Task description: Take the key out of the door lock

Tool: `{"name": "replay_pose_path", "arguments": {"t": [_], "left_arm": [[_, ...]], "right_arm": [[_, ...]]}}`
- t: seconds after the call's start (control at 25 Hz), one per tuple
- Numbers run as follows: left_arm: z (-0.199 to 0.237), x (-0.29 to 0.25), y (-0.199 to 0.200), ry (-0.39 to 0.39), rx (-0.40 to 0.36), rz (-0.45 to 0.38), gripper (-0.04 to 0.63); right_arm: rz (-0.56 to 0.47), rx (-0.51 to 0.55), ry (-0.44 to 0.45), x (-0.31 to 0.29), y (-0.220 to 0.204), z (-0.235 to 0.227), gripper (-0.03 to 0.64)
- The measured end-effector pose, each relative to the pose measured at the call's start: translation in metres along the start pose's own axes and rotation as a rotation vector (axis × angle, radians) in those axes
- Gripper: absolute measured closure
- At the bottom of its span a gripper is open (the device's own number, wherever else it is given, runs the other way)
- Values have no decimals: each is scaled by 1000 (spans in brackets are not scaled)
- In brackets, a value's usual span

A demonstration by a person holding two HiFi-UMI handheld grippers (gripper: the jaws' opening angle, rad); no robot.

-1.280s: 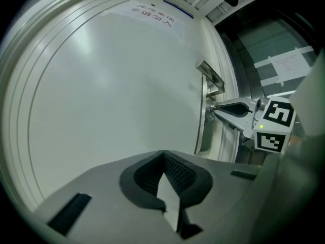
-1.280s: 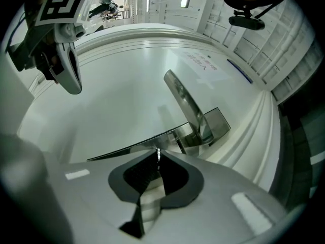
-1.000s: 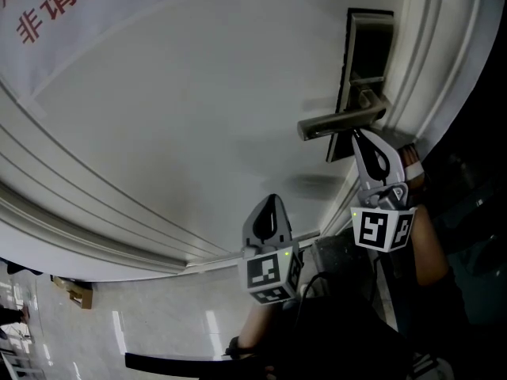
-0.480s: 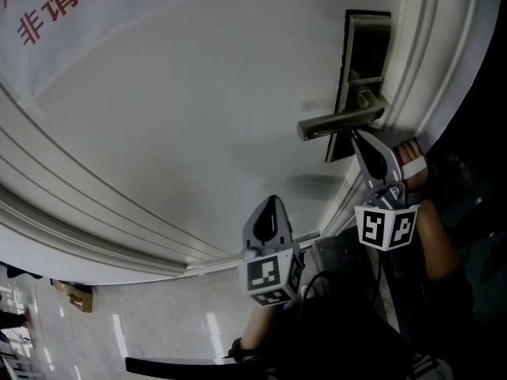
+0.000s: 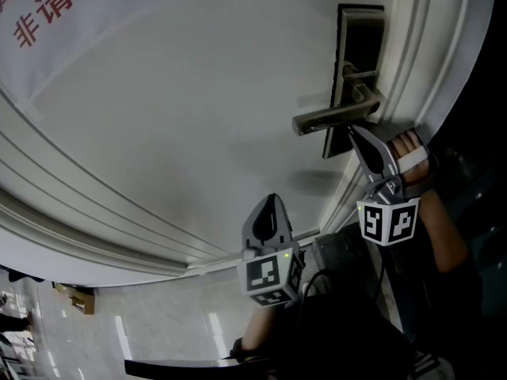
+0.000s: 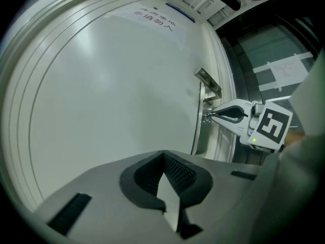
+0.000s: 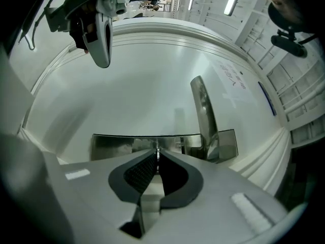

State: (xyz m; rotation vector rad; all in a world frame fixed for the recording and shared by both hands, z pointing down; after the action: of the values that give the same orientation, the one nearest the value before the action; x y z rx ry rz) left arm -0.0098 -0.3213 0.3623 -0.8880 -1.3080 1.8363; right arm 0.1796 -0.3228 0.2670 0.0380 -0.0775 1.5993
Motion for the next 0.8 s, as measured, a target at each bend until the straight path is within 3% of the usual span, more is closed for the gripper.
{"name": "replay_pose_path", "arguments": {"t": [0.8], "left_arm": [[5, 4, 1, -7, -12, -15, 595]], "right_arm": [[19, 105, 1, 1, 0, 1, 603]]}}
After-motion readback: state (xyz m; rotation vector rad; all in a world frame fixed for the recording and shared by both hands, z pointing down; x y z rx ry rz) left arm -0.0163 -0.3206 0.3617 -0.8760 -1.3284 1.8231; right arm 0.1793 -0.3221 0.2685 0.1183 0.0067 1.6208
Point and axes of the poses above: the fingertips, and each gripper's own axes: x backward along the fingers, z to its left, y out of its top, the point moved 6 cm from there along x, backward along the fingers, and after that the axes turned 5 degrees about z, right-handed, at the moved point
